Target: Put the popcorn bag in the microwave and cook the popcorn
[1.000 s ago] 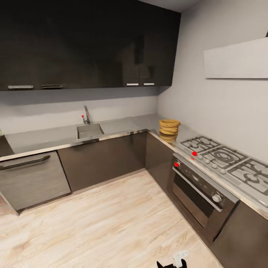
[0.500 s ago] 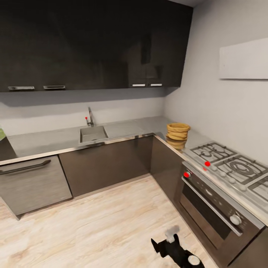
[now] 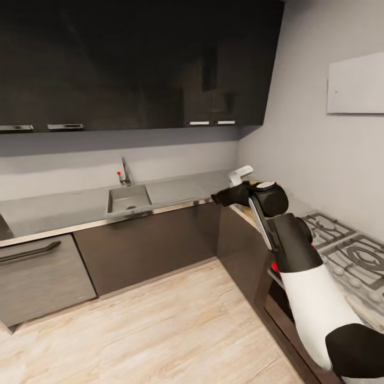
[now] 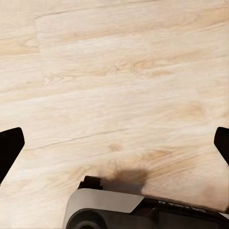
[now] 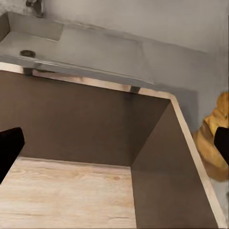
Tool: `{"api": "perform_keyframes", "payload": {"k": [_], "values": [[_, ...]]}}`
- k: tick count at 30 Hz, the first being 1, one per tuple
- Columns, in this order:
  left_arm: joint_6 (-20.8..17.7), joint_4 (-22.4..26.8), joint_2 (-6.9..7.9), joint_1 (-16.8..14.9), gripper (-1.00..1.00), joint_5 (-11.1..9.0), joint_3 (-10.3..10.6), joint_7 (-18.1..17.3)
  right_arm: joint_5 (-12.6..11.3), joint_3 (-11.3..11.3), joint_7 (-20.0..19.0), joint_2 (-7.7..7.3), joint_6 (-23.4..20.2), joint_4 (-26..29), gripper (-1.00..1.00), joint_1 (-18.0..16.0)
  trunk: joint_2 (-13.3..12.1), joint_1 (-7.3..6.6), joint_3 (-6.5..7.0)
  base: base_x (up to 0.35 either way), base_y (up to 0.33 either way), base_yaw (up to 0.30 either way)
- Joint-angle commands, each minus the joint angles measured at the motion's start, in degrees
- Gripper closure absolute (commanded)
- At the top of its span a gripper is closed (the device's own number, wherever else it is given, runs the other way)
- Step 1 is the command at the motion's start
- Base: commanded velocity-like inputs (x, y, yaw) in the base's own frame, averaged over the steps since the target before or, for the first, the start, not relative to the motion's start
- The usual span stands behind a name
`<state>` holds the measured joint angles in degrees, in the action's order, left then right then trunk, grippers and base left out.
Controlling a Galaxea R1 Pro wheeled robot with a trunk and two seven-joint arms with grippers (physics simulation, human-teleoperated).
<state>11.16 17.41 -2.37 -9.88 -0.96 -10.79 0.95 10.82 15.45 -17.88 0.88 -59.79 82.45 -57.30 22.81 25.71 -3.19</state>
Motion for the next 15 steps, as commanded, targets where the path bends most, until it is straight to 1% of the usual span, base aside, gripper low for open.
{"api": "perform_keyframes", "payload": {"k": [1, 3, 6, 11, 12, 14, 15], "values": [[0.2, 0.0, -0.01, 0.0, -1.0, -0.1, 0.0, 0.1, 0.5, -0.1, -0.7, -0.3, -0.2, 1.4, -1.0, -0.3, 0.1, 0.08, -0.14, 0.344, 0.0, 0.0], [0.2, 0.0, -0.01, 0.0, -1.0, -0.1, 0.0, 0.0, 0.3, 0.1, -1.1, -1.06, -0.2, 2.4, -1.0, -0.5, 0.1, 0.08, -0.14, 0.266, 0.0, 0.0], [0.2, 0.0, -0.07, 0.0, -1.0, -0.1, 0.0, 0.0, 0.3, 0.2, -1.4, -1.45, -0.2, 2.4, -1.0, -0.3, 0.1, 0.08, -0.13, 0.088, 0.0, -0.018], [0.2, 0.0, -0.47, 0.4, -1.0, 0.0, 0.0, -0.2, 0.6, -0.3, -1.4, -1.84, -0.2, 2.0, -1.0, -0.3, 0.1, 0.08, 0.02, 0.009, 0.0, -0.25], [0.2, 0.0, -0.47, 0.4, -1.0, 0.0, 0.0, -0.2, 0.7, -0.4, -1.5, -2.15, -0.2, 2.1, -1.0, -0.3, 0.1, 0.08, 0.05, 0.001, 0.0, -0.285], [0.3, 0.0, -0.45, 0.6, -1.0, 0.0, 0.1, -0.2, 0.7, 0.0, -1.5, -4.0, -0.2, 2.1, -1.0, -0.2, 0.1, 0.08, 0.09, 0.001, 0.0, -0.289], [0.3, 0.0, -0.43, 0.6, -1.0, 0.0, 0.1, -0.2, 0.7, 0.1, -1.5, -4.69, -0.2, 2.2, -1.0, -0.2, 0.1, 0.08, 0.1, 0.0, 0.0, -0.291]]}}
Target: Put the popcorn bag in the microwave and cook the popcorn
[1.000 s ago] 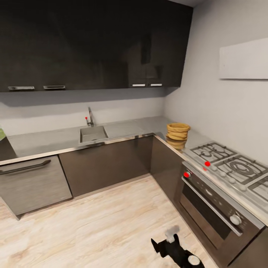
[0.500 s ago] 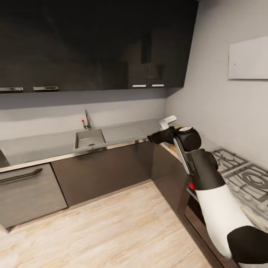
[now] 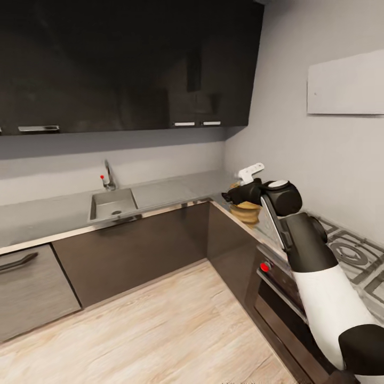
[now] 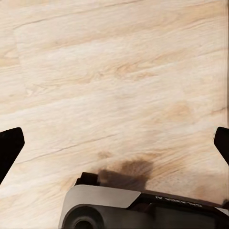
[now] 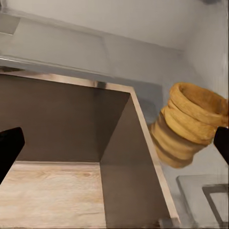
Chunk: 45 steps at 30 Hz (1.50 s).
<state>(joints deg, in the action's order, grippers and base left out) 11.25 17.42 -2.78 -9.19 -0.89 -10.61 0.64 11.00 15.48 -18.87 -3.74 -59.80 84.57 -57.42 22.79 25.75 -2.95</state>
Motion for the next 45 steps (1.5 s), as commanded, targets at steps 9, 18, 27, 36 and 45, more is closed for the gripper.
{"api": "perform_keyframes", "payload": {"k": [9, 18, 27, 36, 45], "values": [[0.2, -0.1, 0.31, 0.1, -1.0, -0.1, -0.1, 0.1, 7.2, 3.7, 0.0, -2.96, -0.2, 4.6, -1.0, 3.1, 0.1, 0.04, -0.12, 0.197, 0.0, -0.094], [0.2, -0.1, 0.23, 0.1, -1.0, -0.1, 0.0, 0.1, 12.5, 11.1, -29.3, -4.99, -0.2, -29.0, -1.0, -16.9, 0.1, 0.04, -0.12, 0.34, 0.0, -0.001], [0.2, -0.1, 0.23, 0.1, -1.0, -0.1, 0.1, 0.1, 19.4, 25.4, -40.5, -7.19, 1.3, -48.8, -1.0, -35.4, 0.1, 0.04, -0.12, 0.341, 0.0, 0.0], [0.2, -0.1, 0.23, 0.1, -1.0, -0.1, 0.1, 0.1, 19.3, 26.1, -46.0, -10.78, 4.4, -49.6, -1.0, -35.7, 0.1, 0.04, -0.12, 0.342, -0.012, 0.0], [0.2, -0.1, 0.07, 0.1, -1.0, -0.1, 0.1, 0.1, 19.8, 26.7, -47.5, -12.52, 6.7, -49.1, -1.0, -35.1, 0.1, 0.04, -0.12, 0.338, -0.12, 0.0]]}}
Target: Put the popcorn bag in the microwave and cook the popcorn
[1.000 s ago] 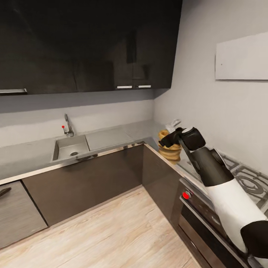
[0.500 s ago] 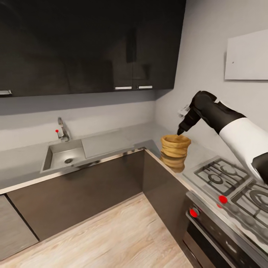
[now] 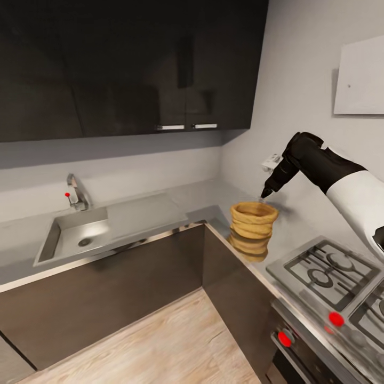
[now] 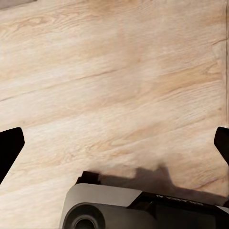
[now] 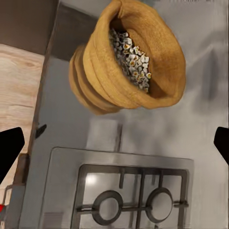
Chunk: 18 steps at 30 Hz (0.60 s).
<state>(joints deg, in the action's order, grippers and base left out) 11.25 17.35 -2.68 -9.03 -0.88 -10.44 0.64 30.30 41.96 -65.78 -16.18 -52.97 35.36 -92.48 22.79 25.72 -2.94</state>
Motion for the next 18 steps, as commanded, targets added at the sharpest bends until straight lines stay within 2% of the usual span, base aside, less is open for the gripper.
{"api": "perform_keyframes", "payload": {"k": [1, 4, 7, 13, 18], "values": [[0.2, 0.0, -0.03, -0.1, -1.0, -0.1, -0.1, 0.1, 0.5, 0.2, -0.6, -0.23, 0.4, 0.1, -1.0, 0.0, 0.1, 0.07, -0.13, 0.302, -0.221, 0.0], [0.2, 0.0, -0.02, 0.0, -1.0, -0.1, -0.1, 0.1, 0.5, 0.3, -0.6, -0.85, 1.3, 0.0, -1.0, 0.1, 0.1, 0.07, -0.13, 0.271, -0.214, 0.0], [0.2, 0.0, 0.04, 0.0, -1.0, -0.1, -0.1, 0.1, 0.6, 0.3, -0.5, -1.3, 1.6, 0.1, -1.0, 0.3, 0.1, 0.07, -0.13, 0.073, -0.056, 0.0], [0.2, 0.0, 0.13, 0.1, -1.0, -0.2, -0.2, 0.1, 0.6, 0.3, -0.1, -1.4, 1.6, 0.1, -1.0, 0.8, 0.1, 0.07, -0.13, 0.025, -0.005, 0.0], [0.2, -0.1, 0.22, 0.1, -1.0, -0.2, -0.4, 0.1, 0.6, 0.4, 0.0, -1.44, 2.2, 0.1, -1.0, 0.8, 0.1, 0.07, -0.13, 0.256, 0.081, 0.0]]}}
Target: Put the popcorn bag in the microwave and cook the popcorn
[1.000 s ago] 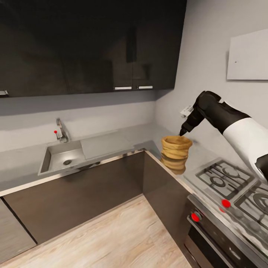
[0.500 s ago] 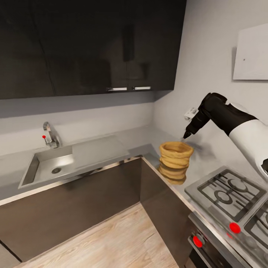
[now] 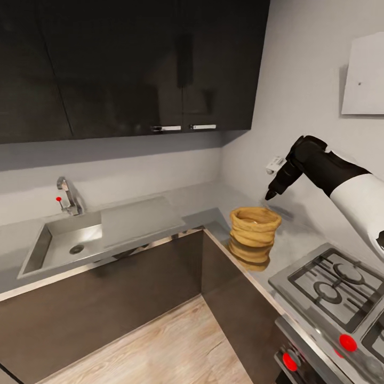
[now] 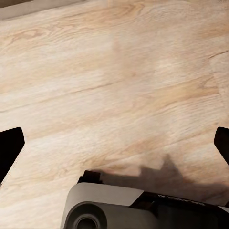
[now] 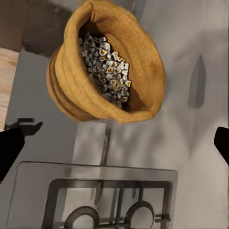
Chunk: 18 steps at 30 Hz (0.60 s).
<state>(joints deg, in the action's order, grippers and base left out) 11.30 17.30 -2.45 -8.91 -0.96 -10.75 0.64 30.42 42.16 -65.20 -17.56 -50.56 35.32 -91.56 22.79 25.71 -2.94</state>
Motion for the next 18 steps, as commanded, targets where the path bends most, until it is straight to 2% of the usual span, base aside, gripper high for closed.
{"api": "perform_keyframes", "payload": {"k": [1, 11, 15, 18], "values": [[0.2, -0.1, -0.02, -0.1, -1.0, -0.1, 0.0, 0.1, 0.5, 0.2, -0.5, -0.09, 0.2, 0.1, -1.0, -0.1, 0.1, 0.07, -0.13, 0.321, 0.113, 0.0], [0.2, -0.4, -0.01, -0.1, -1.0, -0.1, 0.0, 0.1, 0.5, 0.2, -0.4, -1.12, 1.2, 0.1, -1.0, 0.8, 0.1, 0.07, -0.13, 0.334, 0.097, 0.0], [0.2, -0.8, -0.01, -0.1, -1.0, -0.1, 0.0, 0.1, 0.5, 0.2, -0.4, -1.24, 1.2, 0.1, -1.0, 0.8, 0.1, 0.07, -0.13, 0.342, -0.028, 0.0], [0.2, -0.8, -0.03, -0.1, -1.0, 0.0, 0.1, 0.1, 0.5, 0.2, -0.4, -1.28, 1.2, 0.1, -1.0, 0.8, 0.1, 0.07, -0.13, 0.314, -0.18, 0.0]]}}
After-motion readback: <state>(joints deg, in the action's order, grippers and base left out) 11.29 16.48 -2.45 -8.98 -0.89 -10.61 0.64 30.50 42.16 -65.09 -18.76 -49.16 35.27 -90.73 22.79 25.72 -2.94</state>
